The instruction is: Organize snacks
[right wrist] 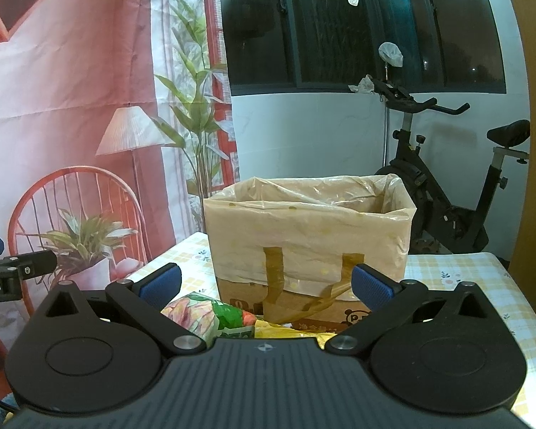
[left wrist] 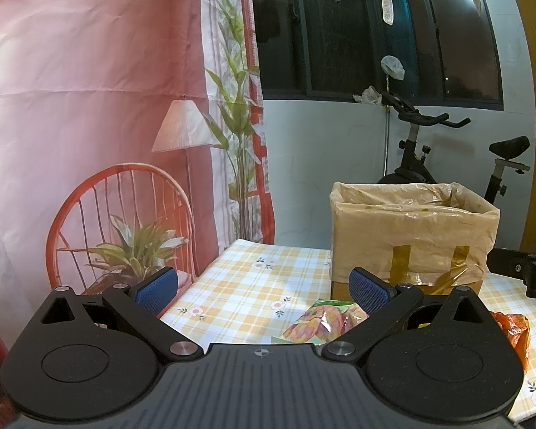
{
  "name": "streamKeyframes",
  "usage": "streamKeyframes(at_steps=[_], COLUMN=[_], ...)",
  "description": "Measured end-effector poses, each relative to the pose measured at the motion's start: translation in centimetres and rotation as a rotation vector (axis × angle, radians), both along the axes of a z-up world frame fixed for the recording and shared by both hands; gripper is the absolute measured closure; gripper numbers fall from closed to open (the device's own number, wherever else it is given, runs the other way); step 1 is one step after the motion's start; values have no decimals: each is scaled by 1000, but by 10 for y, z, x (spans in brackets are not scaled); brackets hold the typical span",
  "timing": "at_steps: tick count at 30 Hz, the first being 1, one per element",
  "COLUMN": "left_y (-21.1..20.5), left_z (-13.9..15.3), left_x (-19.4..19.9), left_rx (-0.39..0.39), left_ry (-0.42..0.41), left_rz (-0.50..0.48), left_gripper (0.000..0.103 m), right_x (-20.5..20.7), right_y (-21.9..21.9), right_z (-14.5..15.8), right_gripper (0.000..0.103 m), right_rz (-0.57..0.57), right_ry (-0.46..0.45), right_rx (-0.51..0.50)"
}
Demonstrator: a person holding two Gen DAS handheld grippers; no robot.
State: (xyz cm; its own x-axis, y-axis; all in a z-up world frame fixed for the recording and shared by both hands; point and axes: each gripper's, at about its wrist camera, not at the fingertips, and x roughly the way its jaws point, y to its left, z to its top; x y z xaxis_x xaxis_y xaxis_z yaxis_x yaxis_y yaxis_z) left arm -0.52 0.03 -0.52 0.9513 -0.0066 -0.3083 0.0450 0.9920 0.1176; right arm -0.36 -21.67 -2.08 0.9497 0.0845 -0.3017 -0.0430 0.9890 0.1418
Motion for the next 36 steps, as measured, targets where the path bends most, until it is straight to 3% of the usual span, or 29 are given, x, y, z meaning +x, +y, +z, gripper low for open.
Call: streamKeyframes(at_steps=[21, 26, 36], left_y=[4, 9, 1], left_z=[-5, -20, -68], left_x=[10, 25, 59], left_rx=[-22, -67, -128], left_ry=[33, 94, 239], left_rz=[28, 30, -69], left_gripper=[0, 0, 1], right_x=[1, 5, 16], right_y=[0, -7, -14], right_z=[-2, -12, -46], right_gripper=[0, 0, 0], right_rz=[-4, -19, -33], right_ry=[4, 15, 89], right_rx=[5, 7, -12])
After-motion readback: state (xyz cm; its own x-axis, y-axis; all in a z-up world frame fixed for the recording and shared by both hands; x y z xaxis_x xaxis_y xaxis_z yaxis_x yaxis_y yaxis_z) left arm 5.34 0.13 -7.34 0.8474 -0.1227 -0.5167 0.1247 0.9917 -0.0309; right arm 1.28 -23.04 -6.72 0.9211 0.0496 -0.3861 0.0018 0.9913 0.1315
